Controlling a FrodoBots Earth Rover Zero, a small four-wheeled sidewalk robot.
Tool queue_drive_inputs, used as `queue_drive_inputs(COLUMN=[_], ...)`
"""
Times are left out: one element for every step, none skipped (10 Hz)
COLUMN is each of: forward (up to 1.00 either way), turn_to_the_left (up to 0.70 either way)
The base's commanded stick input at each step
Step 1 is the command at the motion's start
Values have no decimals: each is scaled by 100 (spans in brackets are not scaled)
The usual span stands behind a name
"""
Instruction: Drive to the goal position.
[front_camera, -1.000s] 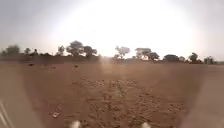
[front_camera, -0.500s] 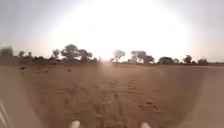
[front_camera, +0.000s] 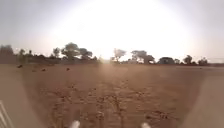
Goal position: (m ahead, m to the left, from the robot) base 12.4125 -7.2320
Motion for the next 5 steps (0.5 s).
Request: queue_drive_inputs(forward=[70,70,70,70,70], turn_to_the_left=[0,0,0,0,0])
